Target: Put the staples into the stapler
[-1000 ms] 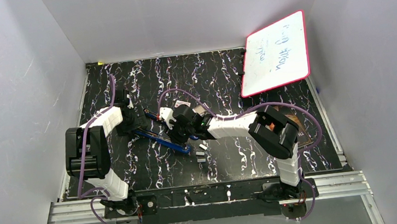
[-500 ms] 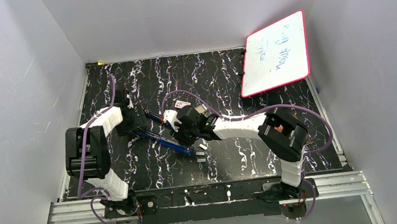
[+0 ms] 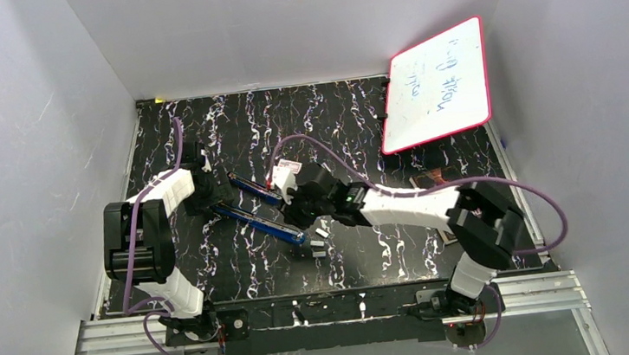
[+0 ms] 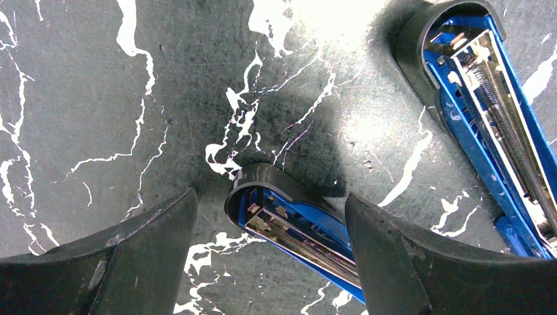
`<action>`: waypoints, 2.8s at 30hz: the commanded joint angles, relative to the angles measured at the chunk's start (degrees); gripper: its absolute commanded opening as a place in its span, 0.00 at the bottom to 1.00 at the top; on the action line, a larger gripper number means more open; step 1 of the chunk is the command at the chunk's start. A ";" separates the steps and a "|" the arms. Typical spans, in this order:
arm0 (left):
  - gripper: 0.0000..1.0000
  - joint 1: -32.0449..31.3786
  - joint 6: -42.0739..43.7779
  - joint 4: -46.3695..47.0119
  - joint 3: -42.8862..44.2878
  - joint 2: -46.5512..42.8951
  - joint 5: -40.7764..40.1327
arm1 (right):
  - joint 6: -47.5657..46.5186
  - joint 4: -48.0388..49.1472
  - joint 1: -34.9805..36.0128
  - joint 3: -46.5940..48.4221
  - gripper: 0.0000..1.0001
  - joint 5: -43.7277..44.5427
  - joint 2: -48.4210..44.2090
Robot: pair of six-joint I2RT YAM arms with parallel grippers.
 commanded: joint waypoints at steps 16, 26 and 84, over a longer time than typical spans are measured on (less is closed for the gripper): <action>0.81 -0.07 0.65 -0.27 0.40 -2.86 -0.49 | -4.34 24.67 0.06 -36.00 0.45 -6.79 -27.18; 0.81 -0.11 0.87 0.01 0.23 -2.86 -1.05 | -7.22 25.99 0.06 -37.29 0.47 -9.92 -21.57; 0.81 -0.07 0.96 0.02 0.35 -3.05 -0.12 | -5.15 21.54 0.71 -24.03 0.15 -11.18 -15.21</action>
